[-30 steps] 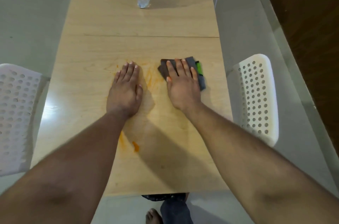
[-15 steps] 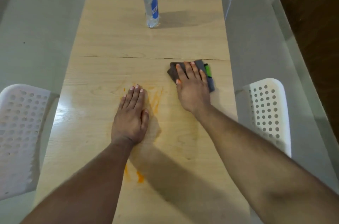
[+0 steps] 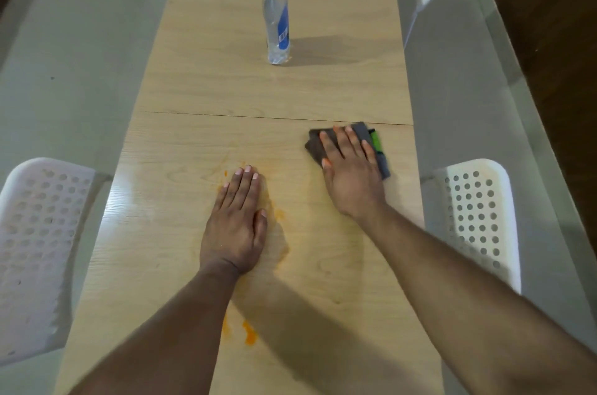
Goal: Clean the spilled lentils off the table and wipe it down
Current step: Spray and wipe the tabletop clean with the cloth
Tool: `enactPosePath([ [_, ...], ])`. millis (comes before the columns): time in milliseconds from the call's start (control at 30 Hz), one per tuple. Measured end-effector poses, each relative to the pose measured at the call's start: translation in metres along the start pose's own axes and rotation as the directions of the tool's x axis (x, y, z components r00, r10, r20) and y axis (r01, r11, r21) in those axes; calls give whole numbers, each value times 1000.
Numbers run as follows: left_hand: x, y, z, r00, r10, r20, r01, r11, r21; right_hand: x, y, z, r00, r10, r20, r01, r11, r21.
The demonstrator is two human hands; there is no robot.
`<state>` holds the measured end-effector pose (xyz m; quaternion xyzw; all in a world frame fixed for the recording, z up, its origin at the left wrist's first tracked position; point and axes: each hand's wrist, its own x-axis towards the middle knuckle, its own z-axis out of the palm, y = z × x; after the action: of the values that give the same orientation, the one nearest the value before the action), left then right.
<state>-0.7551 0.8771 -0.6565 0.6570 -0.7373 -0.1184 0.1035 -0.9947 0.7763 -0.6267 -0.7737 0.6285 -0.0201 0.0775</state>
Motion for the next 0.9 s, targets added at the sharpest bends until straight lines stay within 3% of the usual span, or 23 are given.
enactPosePath([
  [67, 0, -1, 1, 1000, 2, -4, -2, 1000, 5, 32, -15, 3, 999, 38, -5, -38, 999, 7],
  [167, 0, -1, 2, 1000, 0, -12, 1, 1000, 6, 34, -49, 8, 1000, -21, 4, 21, 1000, 15],
  [300, 0, -3, 1, 1000, -2, -6, 2, 1000, -2, -33, -63, 8, 986, -159, 54, 157, 987, 30],
  [433, 2, 0, 0, 1000, 2, -2, -2, 1000, -19, -121, -29, 3, 940, -323, 113, 323, 946, 17],
  [500, 2, 0, 0, 1000, 8, -7, -8, 1000, -13, -123, -6, 3, 950, -295, 100, 298, 954, -18],
  [567, 4, -1, -1, 1000, 11, -9, -11, 1000, -7, -97, 1, 4, 983, -178, 54, 181, 982, -48],
  [700, 0, -3, 1, 1000, 22, -11, -22, 1000, 1, -50, -30, 15, 999, 29, -20, -29, 1000, 2],
  [900, -5, -5, -5, 1000, 28, -2, -28, 998, -54, -147, -87, 31, 995, -98, -24, 99, 994, 45],
])
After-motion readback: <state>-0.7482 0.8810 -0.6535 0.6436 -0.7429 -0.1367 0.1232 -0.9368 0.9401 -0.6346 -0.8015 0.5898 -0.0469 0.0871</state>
